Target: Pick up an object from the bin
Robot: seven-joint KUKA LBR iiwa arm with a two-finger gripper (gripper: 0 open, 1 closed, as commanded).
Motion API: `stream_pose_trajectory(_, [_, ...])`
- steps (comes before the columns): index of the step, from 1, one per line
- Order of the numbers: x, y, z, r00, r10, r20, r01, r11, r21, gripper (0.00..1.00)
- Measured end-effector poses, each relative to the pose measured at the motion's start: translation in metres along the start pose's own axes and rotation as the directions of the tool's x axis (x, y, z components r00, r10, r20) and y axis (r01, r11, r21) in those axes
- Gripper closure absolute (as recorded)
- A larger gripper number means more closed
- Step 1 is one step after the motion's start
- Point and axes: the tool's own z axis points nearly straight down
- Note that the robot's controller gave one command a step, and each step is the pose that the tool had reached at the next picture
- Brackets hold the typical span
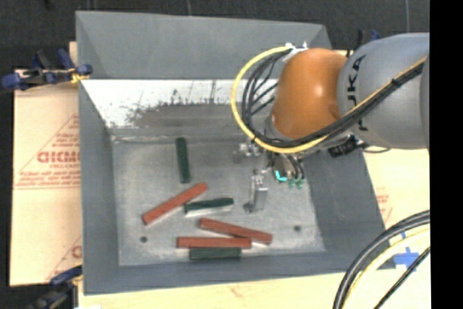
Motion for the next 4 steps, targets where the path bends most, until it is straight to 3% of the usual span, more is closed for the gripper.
stream_pose_trajectory(1, [-0.001, 0.010, 0.015, 0.999, -0.046, 0.007, 0.046, 0.999, 0.003, 0.00])
stream_pose_trajectory(2, [-0.004, 0.038, 0.074, 0.985, -0.170, 0.007, 0.170, 0.985, 0.000, 1.00])
stream_pose_trajectory(3, [-0.002, 0.038, 0.076, 0.986, -0.169, 0.000, 0.169, 0.986, -0.001, 0.00])
stream_pose_trajectory(4, [-0.002, 0.038, 0.077, 0.986, -0.168, 0.000, 0.168, 0.986, -0.001, 1.00])
